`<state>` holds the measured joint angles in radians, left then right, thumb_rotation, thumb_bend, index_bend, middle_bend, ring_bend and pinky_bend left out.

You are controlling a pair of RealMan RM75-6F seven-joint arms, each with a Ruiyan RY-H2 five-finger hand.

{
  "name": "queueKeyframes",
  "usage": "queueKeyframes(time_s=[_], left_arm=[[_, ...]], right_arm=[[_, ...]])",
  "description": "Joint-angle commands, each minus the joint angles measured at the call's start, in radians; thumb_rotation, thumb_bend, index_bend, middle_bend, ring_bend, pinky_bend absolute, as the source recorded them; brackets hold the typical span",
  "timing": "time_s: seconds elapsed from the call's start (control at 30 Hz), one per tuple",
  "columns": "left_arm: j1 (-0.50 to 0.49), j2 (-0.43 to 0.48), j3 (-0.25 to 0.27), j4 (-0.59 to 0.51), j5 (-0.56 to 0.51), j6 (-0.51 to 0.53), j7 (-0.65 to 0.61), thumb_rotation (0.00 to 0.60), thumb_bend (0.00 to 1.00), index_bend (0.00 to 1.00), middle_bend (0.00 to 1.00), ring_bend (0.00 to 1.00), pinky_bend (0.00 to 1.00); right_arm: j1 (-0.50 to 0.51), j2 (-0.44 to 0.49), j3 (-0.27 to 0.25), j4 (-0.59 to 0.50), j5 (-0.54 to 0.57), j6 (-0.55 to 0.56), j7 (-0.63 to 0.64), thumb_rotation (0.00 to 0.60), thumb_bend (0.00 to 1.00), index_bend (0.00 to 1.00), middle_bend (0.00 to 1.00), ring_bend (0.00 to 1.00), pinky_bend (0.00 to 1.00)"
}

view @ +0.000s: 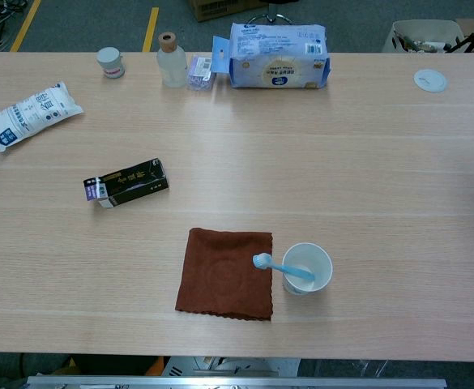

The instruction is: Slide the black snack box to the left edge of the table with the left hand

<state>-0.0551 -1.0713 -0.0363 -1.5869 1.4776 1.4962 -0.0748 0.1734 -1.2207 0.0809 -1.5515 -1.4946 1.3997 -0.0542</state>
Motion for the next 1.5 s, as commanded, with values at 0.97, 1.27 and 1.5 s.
queueKeyframes(time_s=[0.97, 1.27, 1.5], left_arm=[[-0.052, 0.004, -0.016, -0.274, -0.055, -0.094, 0.115, 0.600, 0.08, 0.37, 0.00, 0.00, 0.10], [-0.129, -0.086, -0.042, -0.274, -0.093, -0.179, 0.211, 0.600, 0.08, 0.35, 0.00, 0.00, 0.08], [-0.191, -0.168, -0.055, -0.263, -0.178, -0.261, 0.317, 0.600, 0.08, 0.30, 0.00, 0.00, 0.03]], right_arm=[[0.121, 0.077, 0.093, -0.022, 0.002, -0.060, 0.103, 0.600, 0.21, 0.14, 0.15, 0.13, 0.37], [0.129, 0.076, 0.099, 0.013, 0.009, -0.052, 0.147, 0.600, 0.21, 0.14, 0.15, 0.13, 0.37], [0.122, 0.084, 0.104, 0.026, 0.018, -0.030, 0.170, 0.600, 0.21, 0.14, 0.15, 0.13, 0.37]])
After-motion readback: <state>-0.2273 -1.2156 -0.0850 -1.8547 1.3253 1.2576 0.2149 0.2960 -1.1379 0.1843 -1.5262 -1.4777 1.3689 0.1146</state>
